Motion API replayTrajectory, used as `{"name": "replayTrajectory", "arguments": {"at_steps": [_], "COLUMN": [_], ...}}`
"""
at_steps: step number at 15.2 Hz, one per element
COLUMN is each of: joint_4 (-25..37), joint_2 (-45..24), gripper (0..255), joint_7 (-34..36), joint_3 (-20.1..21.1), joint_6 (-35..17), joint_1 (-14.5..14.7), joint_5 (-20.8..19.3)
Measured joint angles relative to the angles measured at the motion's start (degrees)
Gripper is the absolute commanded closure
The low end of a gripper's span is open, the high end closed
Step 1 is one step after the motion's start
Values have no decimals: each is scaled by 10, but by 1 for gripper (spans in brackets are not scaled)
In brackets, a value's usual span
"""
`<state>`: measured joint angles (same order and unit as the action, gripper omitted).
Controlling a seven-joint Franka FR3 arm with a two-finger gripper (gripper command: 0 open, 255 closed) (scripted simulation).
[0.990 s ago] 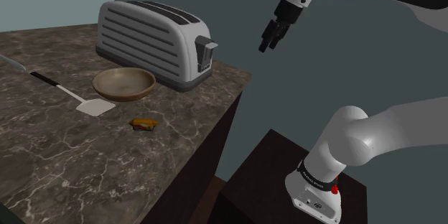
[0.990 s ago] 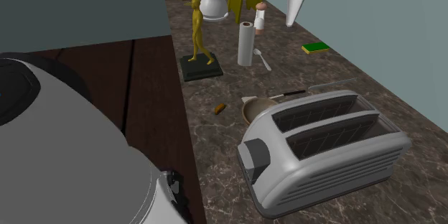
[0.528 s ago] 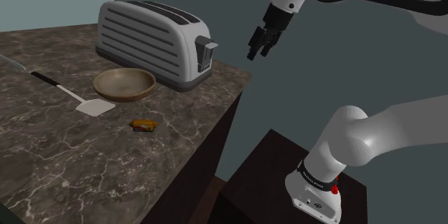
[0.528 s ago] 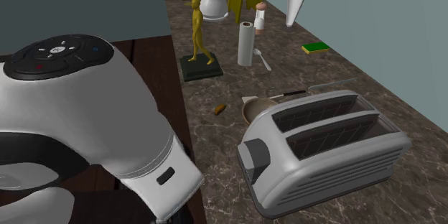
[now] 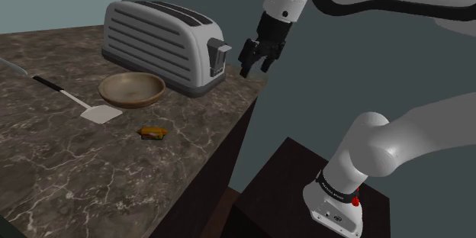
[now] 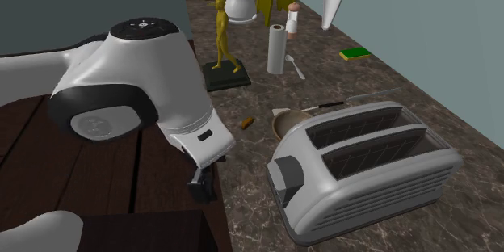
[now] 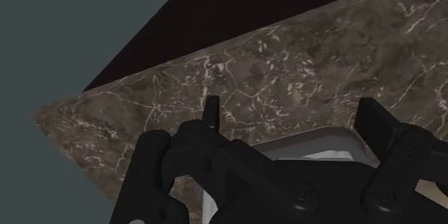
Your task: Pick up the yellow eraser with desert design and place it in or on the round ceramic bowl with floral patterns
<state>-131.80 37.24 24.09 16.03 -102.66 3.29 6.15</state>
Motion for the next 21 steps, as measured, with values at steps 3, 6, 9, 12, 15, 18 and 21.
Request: {"name": "replayTrajectory", "arguments": {"at_steps": [3,6,9,12,15,18,21], "joint_4": [22,52,84,127,184,244,318], "joint_2": [-39,-85,-142,-201,-278,-363,-455], "gripper": [0,0,0,0,0,0,0], "joint_7": [63,125,190,258,339,419,493], "joint_3": [48,92,139,183,231,266,281], "joint_6": [-13,-23,-40,-45,-44,-37,-16], "joint_1": [0,-4,-12,-19,-22,-16,10], "joint_5": [8,8,-2,-23,-61,-115,-177]}}
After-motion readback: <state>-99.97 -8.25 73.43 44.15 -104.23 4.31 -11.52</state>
